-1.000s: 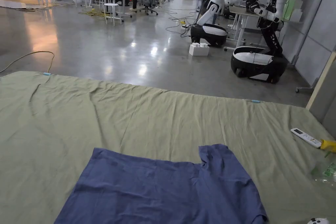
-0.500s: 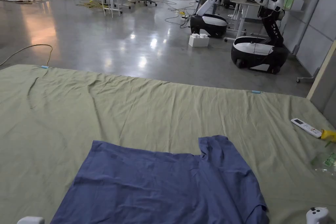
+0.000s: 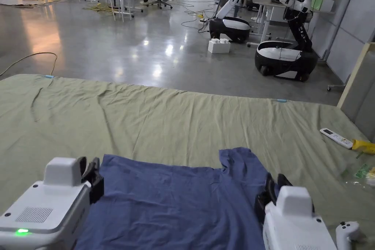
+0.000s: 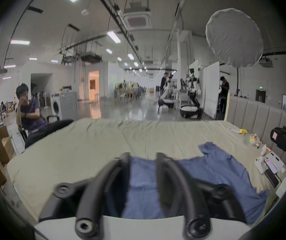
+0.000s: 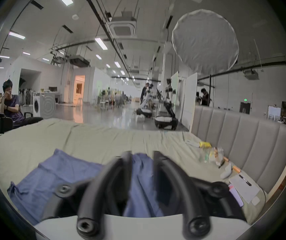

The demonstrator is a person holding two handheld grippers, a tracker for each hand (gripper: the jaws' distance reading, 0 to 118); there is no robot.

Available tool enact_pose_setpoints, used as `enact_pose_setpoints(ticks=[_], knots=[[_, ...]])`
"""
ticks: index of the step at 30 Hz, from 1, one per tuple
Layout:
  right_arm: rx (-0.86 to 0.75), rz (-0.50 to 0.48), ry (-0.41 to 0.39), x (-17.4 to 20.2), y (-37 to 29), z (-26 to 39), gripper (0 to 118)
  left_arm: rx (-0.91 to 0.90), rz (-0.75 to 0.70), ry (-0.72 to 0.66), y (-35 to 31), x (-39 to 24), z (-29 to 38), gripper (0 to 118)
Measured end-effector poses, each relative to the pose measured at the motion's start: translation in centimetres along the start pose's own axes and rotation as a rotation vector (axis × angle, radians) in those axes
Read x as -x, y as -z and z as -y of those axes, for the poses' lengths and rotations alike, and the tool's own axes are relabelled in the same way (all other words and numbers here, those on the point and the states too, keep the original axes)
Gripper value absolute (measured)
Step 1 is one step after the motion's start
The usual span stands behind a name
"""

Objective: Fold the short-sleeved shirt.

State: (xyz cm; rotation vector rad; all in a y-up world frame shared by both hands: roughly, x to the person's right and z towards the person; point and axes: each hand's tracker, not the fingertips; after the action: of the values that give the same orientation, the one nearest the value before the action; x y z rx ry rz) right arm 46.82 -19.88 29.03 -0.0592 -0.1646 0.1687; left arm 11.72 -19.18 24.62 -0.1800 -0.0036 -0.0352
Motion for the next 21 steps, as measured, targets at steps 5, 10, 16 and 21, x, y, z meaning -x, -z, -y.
enact_pose_setpoints(ticks=[5, 10, 16, 21], knots=[[-0.051, -0.026, 0.034, 0.6, -0.1, -2.2, 1, -0.059, 0.011, 0.003, -1.2, -0.5, -2.1, 4], [-0.066, -0.035, 0.047, 0.6, -0.1, -2.9, 1, -0.057, 0.001, -0.002, -1.4, -0.2, -2.5, 3], [-0.020, -0.047, 0.103, -0.3, 1.4, -2.7, 1, 0.001, -0.020, -0.006, 0.2, 0.5, -1.6, 3], [0.020, -0.044, 0.109, -1.0, 3.2, -1.3, 1, 0.133, -0.002, -0.018, 4.8, 2.3, -0.2, 3]])
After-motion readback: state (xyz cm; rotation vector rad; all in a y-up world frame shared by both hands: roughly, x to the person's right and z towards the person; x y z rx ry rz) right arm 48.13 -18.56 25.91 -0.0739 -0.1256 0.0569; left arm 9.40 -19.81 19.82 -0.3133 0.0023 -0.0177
